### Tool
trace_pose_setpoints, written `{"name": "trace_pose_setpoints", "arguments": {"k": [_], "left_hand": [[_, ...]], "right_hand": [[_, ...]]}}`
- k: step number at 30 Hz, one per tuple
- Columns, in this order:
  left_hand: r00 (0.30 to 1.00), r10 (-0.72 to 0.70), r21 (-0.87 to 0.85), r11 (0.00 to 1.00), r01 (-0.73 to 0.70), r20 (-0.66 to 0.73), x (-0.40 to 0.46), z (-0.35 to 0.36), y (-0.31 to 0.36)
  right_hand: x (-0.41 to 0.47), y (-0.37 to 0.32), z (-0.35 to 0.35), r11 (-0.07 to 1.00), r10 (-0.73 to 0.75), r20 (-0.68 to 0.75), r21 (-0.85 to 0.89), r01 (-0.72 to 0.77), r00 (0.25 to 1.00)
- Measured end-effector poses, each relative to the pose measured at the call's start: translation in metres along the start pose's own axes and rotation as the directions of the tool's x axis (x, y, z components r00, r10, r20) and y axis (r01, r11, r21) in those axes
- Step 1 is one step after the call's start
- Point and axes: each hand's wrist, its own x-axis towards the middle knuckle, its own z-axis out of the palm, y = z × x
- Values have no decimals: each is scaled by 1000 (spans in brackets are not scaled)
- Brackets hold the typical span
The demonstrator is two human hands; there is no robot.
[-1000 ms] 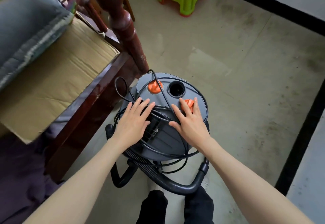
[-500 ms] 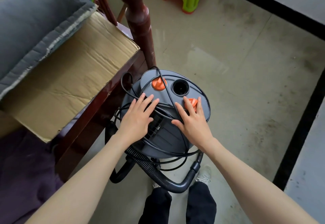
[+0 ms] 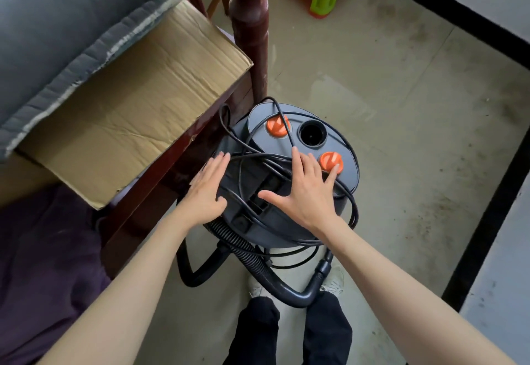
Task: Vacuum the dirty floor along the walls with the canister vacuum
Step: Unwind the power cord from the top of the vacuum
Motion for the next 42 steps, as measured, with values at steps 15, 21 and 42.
{"name": "trace_pose_setpoints", "arguments": {"k": [15, 21, 42], "left_hand": [[850, 497, 487, 794, -364, -176, 53, -18, 19], [774, 572, 492, 773, -399, -271, 48, -9, 21], [782, 445, 272, 894, -356, -437, -28, -75, 87]], "right_hand": [[4, -37, 32, 980, -144, -270, -170, 100, 952], [3, -37, 31, 960, -222, -367, -246, 136, 903], [-58, -24, -106, 936, -68, -250, 319, 149, 966]]}}
